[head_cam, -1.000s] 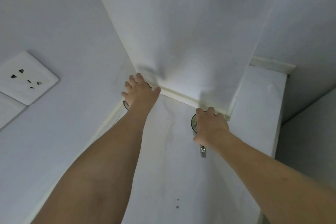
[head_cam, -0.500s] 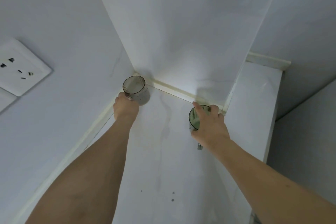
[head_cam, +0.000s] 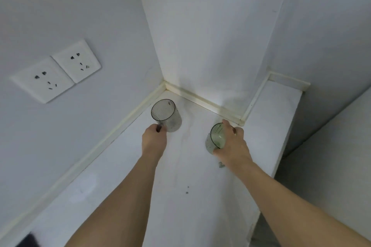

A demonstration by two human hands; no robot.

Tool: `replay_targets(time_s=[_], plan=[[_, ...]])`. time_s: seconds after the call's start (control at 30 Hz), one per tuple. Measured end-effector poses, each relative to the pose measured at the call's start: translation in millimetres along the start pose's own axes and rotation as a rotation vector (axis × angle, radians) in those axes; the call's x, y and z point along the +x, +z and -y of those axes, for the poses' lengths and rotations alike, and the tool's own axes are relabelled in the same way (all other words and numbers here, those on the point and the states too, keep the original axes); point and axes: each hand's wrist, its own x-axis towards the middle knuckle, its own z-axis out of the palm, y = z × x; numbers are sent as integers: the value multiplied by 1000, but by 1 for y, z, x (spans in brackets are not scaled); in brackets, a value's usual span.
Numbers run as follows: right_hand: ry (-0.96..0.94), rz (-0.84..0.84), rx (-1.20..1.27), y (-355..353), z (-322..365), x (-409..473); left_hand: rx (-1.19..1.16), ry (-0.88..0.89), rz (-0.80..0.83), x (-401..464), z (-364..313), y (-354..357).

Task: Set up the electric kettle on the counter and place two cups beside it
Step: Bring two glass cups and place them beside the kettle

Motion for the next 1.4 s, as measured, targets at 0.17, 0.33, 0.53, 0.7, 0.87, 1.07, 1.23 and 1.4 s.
replay_targets(time_s=[0.17, 0.33, 0.53, 0.7, 0.87, 1.07, 1.23, 1.4], plan=[[-74, -28, 102, 0, 15, -49, 12, -6, -3, -85, 25, -24], [-176, -3, 220, 9, 27, -111, 45, 13, -61, -153, 59, -76], [-213, 47, 327, 36, 33, -185, 30, -1, -153, -222, 102, -143], [-273, 143, 393, 61, 44, -245, 15, -59, -248, -292, 132, -176], [-394, 241, 257, 79, 59, -287, -52, -130, -352, -349, 149, -196], [-474, 334, 178, 114, 71, -347, -94, -205, -467, -415, 190, -221], [-578, 403, 100, 146, 76, -420, -152, -264, -622, -481, 240, -259], [-683, 449, 99, 189, 93, -511, -173, -325, -740, -549, 301, -314]])
